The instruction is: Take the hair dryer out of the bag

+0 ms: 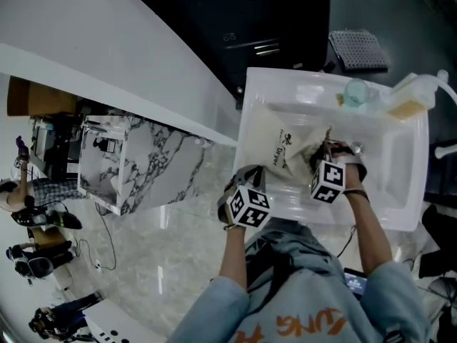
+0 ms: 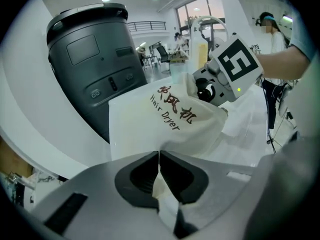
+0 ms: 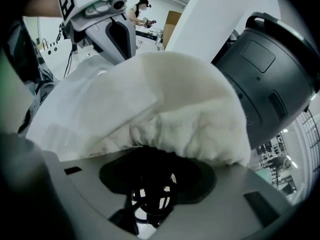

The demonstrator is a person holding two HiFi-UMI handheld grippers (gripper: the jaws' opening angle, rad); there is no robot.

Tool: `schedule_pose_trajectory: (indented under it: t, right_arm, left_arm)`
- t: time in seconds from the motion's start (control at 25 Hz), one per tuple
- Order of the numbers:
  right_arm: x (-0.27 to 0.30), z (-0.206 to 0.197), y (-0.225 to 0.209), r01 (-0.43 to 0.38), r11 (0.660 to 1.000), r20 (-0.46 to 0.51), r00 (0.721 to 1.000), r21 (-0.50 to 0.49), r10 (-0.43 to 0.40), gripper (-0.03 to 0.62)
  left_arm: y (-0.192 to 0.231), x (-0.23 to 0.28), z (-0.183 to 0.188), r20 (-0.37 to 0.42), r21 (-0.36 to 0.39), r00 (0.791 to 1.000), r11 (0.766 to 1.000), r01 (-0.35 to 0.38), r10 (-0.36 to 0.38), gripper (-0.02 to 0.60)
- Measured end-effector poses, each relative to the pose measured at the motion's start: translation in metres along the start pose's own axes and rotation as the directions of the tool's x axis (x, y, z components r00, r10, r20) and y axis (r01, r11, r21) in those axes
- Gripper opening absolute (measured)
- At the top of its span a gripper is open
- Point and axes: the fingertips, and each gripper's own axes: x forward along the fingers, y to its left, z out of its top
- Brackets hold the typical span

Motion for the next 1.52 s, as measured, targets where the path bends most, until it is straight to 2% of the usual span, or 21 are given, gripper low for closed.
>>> schedule_pose_trajectory:
  t: [0.36,0.72,1.0,1.36,1.52]
  right_arm:
    - [-0.038,-0.024,0.004,0.092,0.993,-0.006,0.996,0.072,-0.092,0.177]
    - [-0.072,-0.063,0.010,0.187,0.971,-0.050,0.982,0.148,-0.181,0.178]
    - [-0.100,-0.105,0.012,0.252,0.945,-0.099,0.967,0.208,-0.236,0.178]
    - [-0.126,-0.150,0.021,0.296,0.916,-0.156,0.953,0.270,-0.261,0.178]
    - [-0.140,-0.173,0.018,0.324,0.874,-0.174,0.945,0.362,-0.278,0.178]
  left_arm:
    - [-0.003,-0.006,-0.002,0.015,-0.014,0.999,0.999,-0.030,0.030,0.008]
    - [-0.016,-0.013,0.002,0.035,-0.002,0.999,0.999,-0.039,0.039,0.008]
    - [-0.015,-0.016,-0.007,0.021,-0.028,0.997,0.997,-0.074,0.075,0.008]
    - [-0.027,-0.013,-0.001,0.032,-0.011,0.998,0.998,-0.061,0.061,0.008]
    - [-0.021,-0.014,-0.004,0.017,-0.028,0.997,0.996,-0.081,0.082,0.008]
